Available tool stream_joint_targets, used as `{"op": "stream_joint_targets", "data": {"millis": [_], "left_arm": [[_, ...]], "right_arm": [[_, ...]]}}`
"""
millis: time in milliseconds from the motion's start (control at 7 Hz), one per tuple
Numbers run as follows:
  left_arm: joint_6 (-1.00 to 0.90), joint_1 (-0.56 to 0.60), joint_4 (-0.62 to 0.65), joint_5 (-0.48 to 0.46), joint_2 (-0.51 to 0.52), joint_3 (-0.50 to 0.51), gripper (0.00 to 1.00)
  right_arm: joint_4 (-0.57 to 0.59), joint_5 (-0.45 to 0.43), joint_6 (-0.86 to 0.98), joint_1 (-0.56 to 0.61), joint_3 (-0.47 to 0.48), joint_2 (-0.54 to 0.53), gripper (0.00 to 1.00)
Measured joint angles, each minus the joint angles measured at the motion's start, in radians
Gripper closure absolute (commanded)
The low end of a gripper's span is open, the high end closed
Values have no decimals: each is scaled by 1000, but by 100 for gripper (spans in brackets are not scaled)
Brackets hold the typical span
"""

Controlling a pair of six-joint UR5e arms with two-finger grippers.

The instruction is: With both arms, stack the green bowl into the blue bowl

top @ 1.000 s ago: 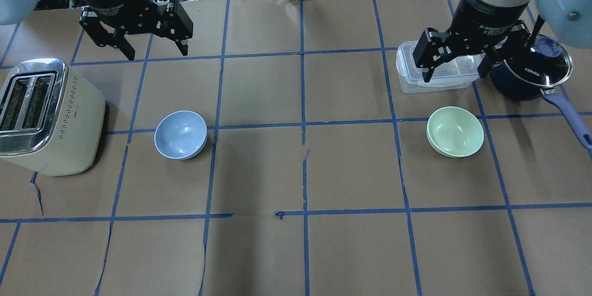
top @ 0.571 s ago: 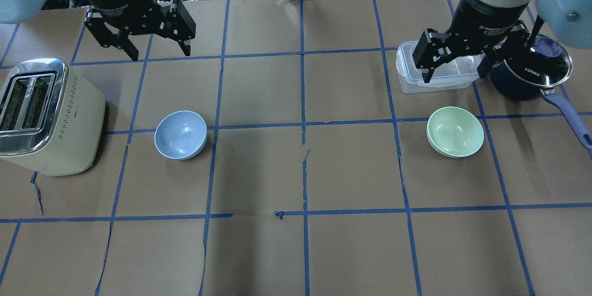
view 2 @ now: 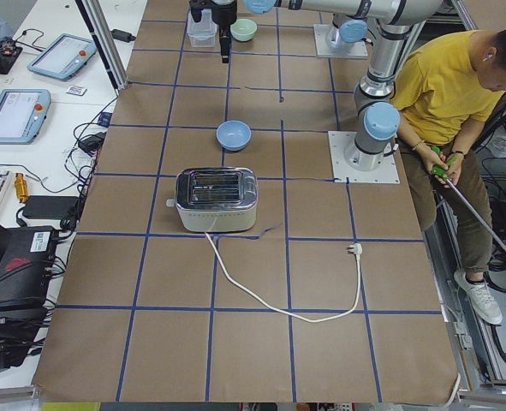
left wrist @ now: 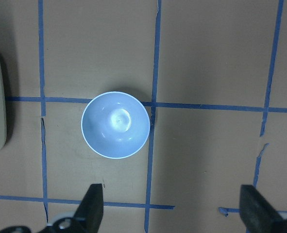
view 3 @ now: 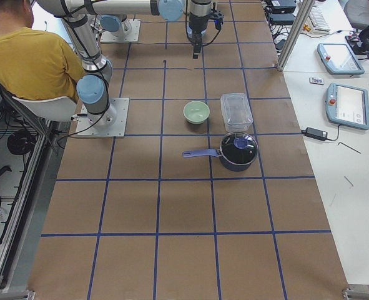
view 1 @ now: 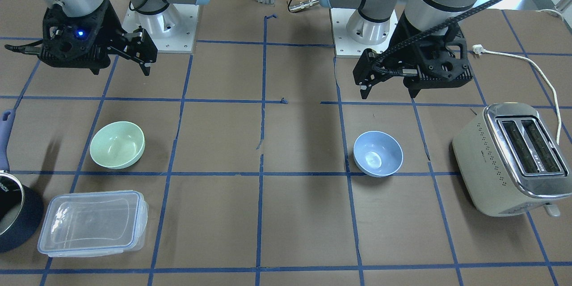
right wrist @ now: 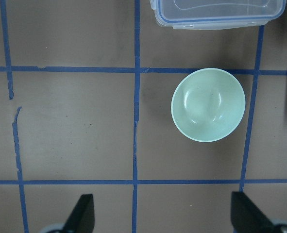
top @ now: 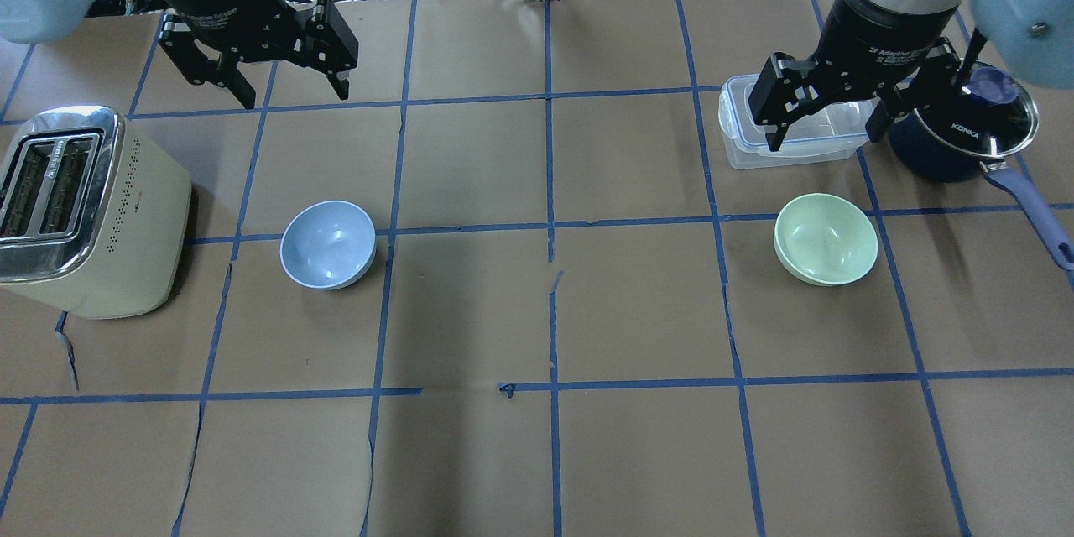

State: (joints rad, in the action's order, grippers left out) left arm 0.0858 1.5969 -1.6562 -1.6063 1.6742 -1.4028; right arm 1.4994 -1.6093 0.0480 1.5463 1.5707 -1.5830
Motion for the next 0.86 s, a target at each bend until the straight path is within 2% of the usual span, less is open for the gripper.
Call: {"op": "stream_joint_targets", "data": {"millis": [857], "left_arm": [[-13, -5, 1, 0, -14, 4, 0]], "right_arm": [[1, 0, 0, 0, 6, -3, 0]]}}
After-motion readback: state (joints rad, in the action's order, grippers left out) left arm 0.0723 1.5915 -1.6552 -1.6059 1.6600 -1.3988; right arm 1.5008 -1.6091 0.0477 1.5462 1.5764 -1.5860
